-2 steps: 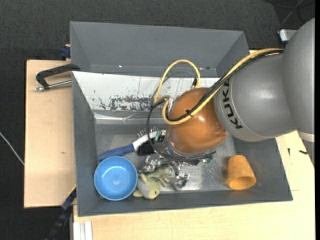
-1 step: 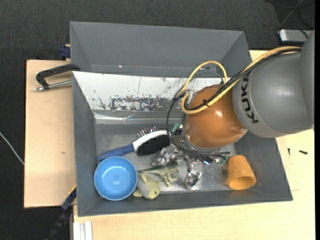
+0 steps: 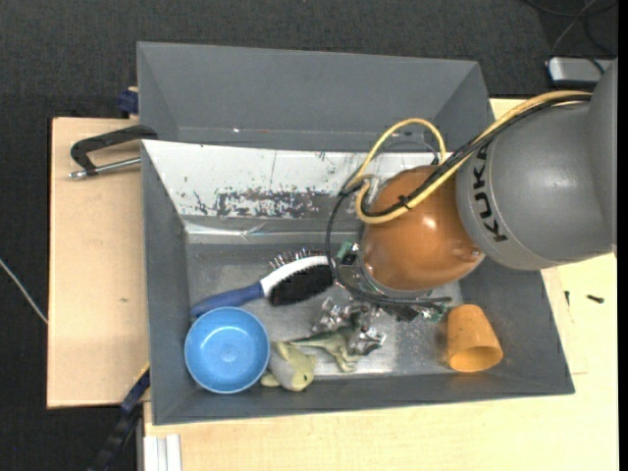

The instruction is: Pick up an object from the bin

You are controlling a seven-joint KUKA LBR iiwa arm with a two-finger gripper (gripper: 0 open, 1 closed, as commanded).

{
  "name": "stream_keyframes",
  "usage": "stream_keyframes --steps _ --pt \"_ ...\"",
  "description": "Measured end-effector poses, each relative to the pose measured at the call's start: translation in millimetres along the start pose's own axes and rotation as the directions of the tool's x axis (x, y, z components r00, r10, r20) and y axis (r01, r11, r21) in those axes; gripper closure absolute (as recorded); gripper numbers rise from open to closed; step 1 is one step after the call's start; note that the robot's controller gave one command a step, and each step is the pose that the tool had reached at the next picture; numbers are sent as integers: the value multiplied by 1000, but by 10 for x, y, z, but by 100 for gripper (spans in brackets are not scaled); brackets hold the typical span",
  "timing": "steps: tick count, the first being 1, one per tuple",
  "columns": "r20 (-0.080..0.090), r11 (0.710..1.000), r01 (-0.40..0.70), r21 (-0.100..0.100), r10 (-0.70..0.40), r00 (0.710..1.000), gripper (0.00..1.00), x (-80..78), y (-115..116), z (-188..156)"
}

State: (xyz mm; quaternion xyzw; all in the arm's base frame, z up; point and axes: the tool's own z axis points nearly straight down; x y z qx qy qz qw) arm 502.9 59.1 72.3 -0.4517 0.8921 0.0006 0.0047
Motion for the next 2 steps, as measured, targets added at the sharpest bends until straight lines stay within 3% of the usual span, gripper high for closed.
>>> stream_keyframes --steps 1,2 --pt "-2 1000 0 0 0 1000 100 -24 -2 -188" --pt "2 1000 -2 6 2 1000 100 -60 -19 -1240"
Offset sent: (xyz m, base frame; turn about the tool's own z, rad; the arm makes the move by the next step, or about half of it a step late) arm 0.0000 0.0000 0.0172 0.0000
